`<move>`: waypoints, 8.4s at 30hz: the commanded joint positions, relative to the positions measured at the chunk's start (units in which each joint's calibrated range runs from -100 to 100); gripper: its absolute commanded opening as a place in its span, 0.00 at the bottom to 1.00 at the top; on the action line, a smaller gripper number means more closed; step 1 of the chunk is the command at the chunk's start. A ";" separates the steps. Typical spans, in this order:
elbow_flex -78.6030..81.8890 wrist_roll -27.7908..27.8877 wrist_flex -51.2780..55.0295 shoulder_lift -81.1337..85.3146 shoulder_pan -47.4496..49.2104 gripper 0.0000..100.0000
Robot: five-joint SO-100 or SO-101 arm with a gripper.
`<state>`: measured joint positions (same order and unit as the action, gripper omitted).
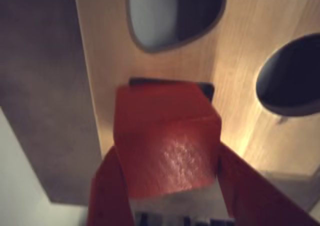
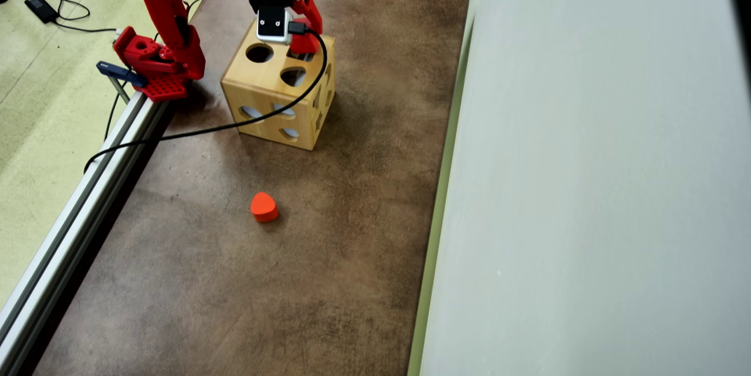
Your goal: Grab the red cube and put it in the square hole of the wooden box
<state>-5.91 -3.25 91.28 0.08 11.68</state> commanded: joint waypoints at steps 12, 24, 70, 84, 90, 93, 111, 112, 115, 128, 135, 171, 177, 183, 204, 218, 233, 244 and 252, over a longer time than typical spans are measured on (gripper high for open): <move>-0.70 -0.05 5.50 0.64 -2.47 0.03; -0.97 -2.34 6.55 1.49 -3.28 0.03; -1.78 -3.32 5.42 2.42 -2.84 0.03; -1.87 -5.57 -1.66 1.06 -2.39 0.03; -1.87 -5.62 -2.38 0.98 -1.95 0.03; -1.87 -5.71 -1.98 1.06 0.58 0.03; -1.69 -8.94 -1.58 1.66 4.44 0.03; -1.69 -8.94 -1.50 1.91 4.30 0.03; -1.51 -8.89 -1.42 1.23 4.15 0.03; -1.60 -8.45 -2.30 1.06 4.82 0.04; -0.97 -8.45 -1.74 1.06 4.74 0.24; -14.66 -8.40 -1.17 2.08 4.15 0.34; -15.11 -8.40 5.90 2.17 4.07 0.34; -15.19 -8.40 5.98 2.17 3.92 0.34; -14.21 -8.40 -4.47 -4.97 -2.09 0.34; -9.02 -8.45 -3.59 -16.94 -0.46 0.34; 11.19 -8.69 1.56 -10.23 2.29 0.21; 9.94 -8.89 0.67 -10.15 2.14 0.04; -12.96 -8.45 1.80 -10.23 1.55 0.06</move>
<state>-13.50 -12.14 87.41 -9.24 11.53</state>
